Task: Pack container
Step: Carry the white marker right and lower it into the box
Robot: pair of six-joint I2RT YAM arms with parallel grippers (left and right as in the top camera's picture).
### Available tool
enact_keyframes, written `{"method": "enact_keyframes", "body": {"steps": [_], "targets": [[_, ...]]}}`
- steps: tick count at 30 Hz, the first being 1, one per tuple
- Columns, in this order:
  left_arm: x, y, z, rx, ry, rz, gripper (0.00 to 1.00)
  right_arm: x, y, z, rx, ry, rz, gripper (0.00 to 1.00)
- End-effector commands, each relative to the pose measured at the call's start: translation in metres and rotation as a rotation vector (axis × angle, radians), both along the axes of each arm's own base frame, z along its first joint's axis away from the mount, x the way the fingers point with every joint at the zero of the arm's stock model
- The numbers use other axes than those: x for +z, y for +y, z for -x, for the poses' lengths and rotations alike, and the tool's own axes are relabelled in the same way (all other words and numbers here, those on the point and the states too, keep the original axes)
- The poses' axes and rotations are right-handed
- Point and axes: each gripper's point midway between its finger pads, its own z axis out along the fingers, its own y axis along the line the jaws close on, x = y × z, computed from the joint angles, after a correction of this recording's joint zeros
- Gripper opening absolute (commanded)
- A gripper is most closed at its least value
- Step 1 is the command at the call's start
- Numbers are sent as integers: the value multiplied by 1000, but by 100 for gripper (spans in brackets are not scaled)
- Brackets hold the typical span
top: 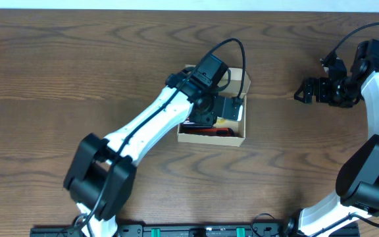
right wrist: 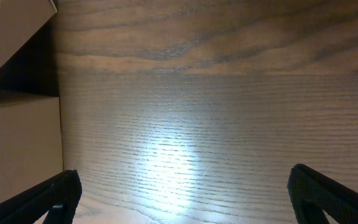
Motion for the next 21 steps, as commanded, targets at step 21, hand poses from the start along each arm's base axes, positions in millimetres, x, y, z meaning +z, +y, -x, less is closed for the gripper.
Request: {"method": "enact_keyframes", "body": {"steps": [21], "targets": [[-54,9,5,88,144,-86,28,6,0,1,1,-16,2,99]]}}
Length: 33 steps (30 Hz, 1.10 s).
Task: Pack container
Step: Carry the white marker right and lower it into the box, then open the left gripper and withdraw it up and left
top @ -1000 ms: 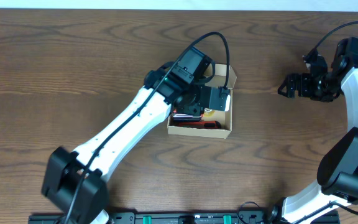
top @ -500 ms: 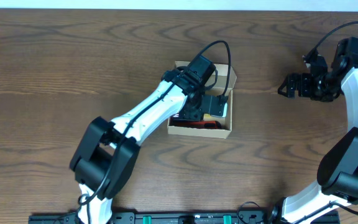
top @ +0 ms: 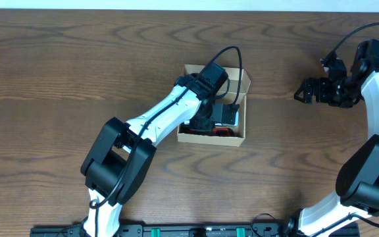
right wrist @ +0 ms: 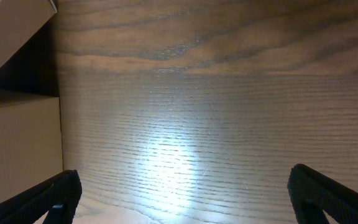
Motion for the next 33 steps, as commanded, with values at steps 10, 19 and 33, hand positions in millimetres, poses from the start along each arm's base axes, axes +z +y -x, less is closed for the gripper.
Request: {"method": "enact_keyframes", "body": {"steps": [10,19,33], "targets": [[14,8,-25,149,-67,-53,47,6,0,0,1,-17,2,99],[71,-1,-39,266,-75,-10,68,6,0,1,1,-16,2,99],[158,89,-79,963,-19,6,66,17,23,-7,29,-74,-139,97]]}}
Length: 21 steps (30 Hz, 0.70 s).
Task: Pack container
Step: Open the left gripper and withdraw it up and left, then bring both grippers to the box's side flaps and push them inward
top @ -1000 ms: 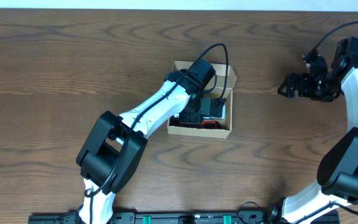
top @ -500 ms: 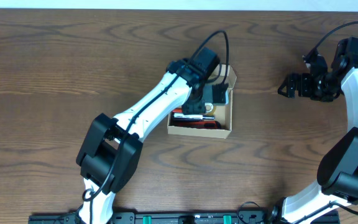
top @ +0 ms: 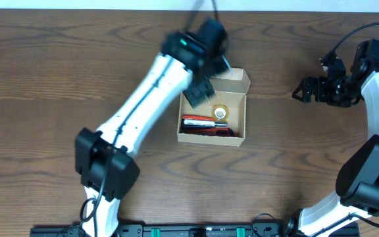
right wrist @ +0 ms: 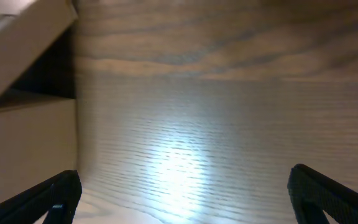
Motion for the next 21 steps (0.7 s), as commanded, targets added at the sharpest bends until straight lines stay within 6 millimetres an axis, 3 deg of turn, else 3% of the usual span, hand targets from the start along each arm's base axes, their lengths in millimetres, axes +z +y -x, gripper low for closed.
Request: {"method": "enact_keyframes", "body": {"steps": [1,2,3,4,8,14,17,21], "targets": [[26,35,-21,272,38,152,57,16,19,-6,26,-66,-114,86],[29,43,-23,302,67,196,49,19,25,-7,34,-76,-143,60],[31,50,-24,329,100,240,43,21,30,-8,42,-84,-169,25],[32,58,-25,352,135,286,36,23,37,-9,47,-88,-201,1],[41,78,-20,337,276,504,6,32,66,-10,106,-102,-284,1],[51,103,-23,309,335,715,6,34,106,-15,175,-103,-330,1],[40,109,-19,310,364,727,6,33,123,-20,190,-105,-377,1],[25,102,-12,273,413,775,6,32,136,-26,185,-98,-468,1]]}}
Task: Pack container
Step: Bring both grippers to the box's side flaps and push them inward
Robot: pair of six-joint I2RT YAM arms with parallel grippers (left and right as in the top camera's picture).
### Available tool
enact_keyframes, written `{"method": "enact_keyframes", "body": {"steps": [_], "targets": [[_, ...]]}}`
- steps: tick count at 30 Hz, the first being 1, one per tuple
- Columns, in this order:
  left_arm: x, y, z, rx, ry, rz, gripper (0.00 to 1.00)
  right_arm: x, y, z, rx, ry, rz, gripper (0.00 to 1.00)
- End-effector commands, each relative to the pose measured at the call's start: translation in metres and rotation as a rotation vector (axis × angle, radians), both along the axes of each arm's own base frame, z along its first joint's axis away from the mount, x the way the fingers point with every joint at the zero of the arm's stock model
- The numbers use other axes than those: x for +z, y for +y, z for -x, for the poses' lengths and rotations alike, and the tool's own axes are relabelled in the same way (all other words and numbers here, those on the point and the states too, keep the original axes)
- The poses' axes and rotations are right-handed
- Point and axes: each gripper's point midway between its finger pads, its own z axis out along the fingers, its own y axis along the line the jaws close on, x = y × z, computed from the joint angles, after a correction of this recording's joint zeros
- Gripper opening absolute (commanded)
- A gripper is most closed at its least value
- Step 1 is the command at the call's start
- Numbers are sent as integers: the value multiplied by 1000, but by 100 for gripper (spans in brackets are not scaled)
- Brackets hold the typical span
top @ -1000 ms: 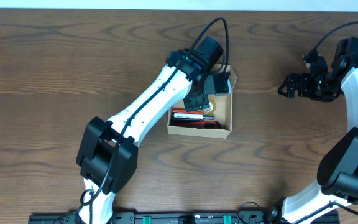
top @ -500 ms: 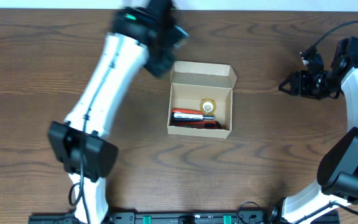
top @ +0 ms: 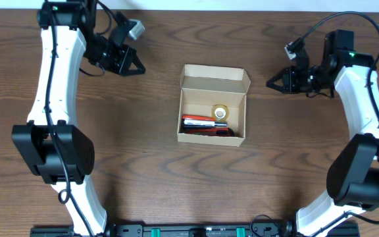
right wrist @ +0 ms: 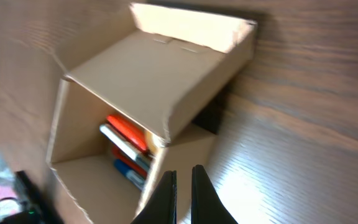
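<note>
An open cardboard box (top: 237,135) sits mid-table, its lid flap (top: 214,77) standing up at the far side. Inside lie a red and black marker (top: 199,122), a red item along the near wall, and a tape roll (top: 220,112). My right gripper (top: 268,85) hovers just right of the box and is shut on nothing. In the right wrist view the right gripper (right wrist: 184,171) points at the box's (right wrist: 135,81) near corner, with the markers (right wrist: 126,140) visible inside. My left gripper (top: 137,68) is high at the far left, away from the box, its fingers drawn to a point and holding nothing.
Bare wooden table (top: 295,171) surrounds the box on all sides. The left arm (top: 58,99) runs down the left side and the right arm (top: 367,112) down the right. A black rail (top: 189,230) lies along the front edge.
My left arm has left the box and now sits at the far left corner. My right gripper has shut and moved left toward the box, which now fills its view.
My left gripper was down inside the box while the right gripper stood open and still at the far right. Then the left gripper was above the box's far side. Now it is far off to the left, and the right gripper is shut beside the box.
</note>
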Motion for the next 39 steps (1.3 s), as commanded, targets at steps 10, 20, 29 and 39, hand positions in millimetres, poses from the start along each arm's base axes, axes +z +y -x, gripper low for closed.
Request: {"method": "enact_keyframes", "body": {"steps": [10,20,29,39], "targets": [[-49,-27,12,-62,47,218,6,-34,24,-6,-2,141,-220,1],[-79,-34,19,-33,89,286,6,-58,29,-10,10,177,-238,1],[-103,-38,20,-28,122,329,6,-70,38,-10,26,209,-313,1],[-134,-40,19,-7,201,348,6,-81,41,-13,32,210,-320,1]]}}
